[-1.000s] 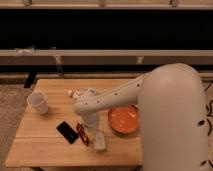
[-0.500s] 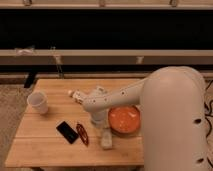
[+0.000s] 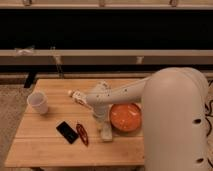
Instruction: Wipe the white sponge on the table
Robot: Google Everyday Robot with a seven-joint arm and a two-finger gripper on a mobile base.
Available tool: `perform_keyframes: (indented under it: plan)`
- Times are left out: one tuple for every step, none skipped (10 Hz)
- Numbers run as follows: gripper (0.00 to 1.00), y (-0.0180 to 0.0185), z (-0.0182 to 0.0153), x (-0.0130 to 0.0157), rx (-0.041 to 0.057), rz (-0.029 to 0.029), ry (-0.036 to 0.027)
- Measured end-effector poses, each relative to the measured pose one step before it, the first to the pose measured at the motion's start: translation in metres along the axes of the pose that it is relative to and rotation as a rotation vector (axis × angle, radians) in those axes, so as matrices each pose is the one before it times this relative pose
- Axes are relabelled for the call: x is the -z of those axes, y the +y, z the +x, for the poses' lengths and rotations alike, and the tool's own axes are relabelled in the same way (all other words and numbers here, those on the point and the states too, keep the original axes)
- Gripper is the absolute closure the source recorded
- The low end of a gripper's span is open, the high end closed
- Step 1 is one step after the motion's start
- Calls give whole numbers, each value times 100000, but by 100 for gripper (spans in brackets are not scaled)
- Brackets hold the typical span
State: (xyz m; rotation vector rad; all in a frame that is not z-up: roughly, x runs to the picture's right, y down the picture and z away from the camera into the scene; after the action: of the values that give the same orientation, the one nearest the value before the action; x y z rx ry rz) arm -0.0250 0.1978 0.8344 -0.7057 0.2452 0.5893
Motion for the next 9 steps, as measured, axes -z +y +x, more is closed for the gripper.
perform_keyframes:
  plan:
    - [100, 237, -1690, 69, 2738, -26, -1440]
    - [100, 361, -1129, -75, 2222, -353, -674]
    - [100, 715, -1673, -132, 4035, -582, -956]
    - [100, 741, -1386, -61, 4005, -494, -543]
    - [100, 762, -1350, 18, 3875, -461, -720]
    - [100, 828, -997, 4, 3421, -539, -499]
    - [100, 1358, -875, 130, 4604, -967, -504]
    - [100, 1053, -484, 195, 3284, -889, -365]
    - [100, 565, -220, 146, 2014, -720, 11]
